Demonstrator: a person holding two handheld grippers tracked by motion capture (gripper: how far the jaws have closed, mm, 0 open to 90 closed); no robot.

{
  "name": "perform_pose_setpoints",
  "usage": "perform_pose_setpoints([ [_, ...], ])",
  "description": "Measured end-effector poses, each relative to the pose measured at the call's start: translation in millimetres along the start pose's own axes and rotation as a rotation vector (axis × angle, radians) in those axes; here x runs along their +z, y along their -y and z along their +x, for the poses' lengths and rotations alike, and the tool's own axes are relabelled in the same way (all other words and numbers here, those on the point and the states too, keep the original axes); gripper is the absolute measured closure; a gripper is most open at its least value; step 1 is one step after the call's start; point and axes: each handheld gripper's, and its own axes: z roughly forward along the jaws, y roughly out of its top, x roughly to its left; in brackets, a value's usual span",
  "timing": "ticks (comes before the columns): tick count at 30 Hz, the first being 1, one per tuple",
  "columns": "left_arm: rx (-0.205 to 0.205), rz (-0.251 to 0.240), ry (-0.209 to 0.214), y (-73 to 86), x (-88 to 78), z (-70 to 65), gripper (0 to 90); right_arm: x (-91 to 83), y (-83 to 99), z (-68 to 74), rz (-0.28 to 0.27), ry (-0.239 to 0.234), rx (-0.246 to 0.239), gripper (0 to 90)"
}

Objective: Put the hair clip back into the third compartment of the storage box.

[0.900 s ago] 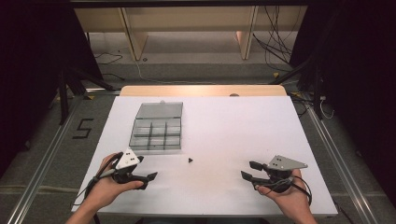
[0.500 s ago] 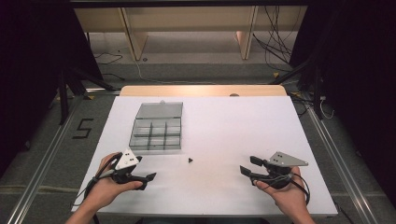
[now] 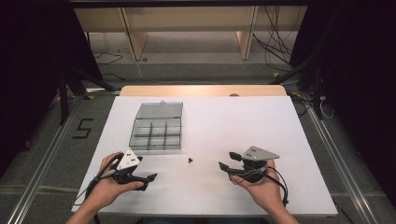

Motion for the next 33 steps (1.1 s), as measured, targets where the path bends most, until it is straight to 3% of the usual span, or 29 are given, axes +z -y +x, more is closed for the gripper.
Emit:
perform_pose_setpoints([
  [10, 0.004, 0.002, 0.006, -0.1, 1.2, -1.2, 17.6, 45.4, -12.4, 24.6, 0.025, -0.004, -0.021, 44.7],
  [19, 0.000, 0.004, 0.006, 0.7, 1.5, -0.2, 17.3, 81.8, -12.9, 40.6, 0.066, -0.004, -0.016, 47.1],
  [33, 0.001, 0.004, 0.009, 0.5, 1.4, 0.4, 17.2, 117.0, -14.2, 48.4, 0.151, 0.020, -0.043, 51.3],
])
